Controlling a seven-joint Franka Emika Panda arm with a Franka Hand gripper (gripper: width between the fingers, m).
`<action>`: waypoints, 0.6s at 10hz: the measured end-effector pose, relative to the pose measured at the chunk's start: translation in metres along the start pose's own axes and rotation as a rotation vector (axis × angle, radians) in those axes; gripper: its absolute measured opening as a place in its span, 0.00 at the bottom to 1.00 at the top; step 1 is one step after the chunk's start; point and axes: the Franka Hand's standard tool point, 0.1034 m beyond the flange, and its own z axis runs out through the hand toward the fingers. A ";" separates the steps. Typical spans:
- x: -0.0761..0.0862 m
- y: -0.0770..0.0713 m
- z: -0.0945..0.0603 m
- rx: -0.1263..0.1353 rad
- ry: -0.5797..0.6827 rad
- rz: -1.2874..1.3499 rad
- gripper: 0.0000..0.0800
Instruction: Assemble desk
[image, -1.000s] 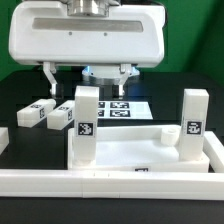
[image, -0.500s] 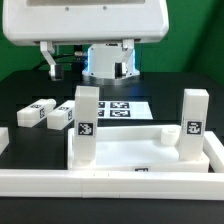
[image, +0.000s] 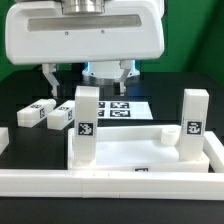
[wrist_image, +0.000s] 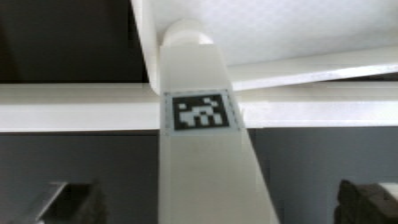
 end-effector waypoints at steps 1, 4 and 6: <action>-0.004 -0.003 0.006 0.014 -0.063 0.010 0.81; -0.001 -0.004 0.007 0.054 -0.245 -0.011 0.81; 0.000 -0.003 0.009 0.053 -0.242 -0.011 0.81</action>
Offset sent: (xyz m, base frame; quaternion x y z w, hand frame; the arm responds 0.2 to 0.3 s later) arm 0.0050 -0.0100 -0.0027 0.0007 -0.1932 -0.0141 0.9811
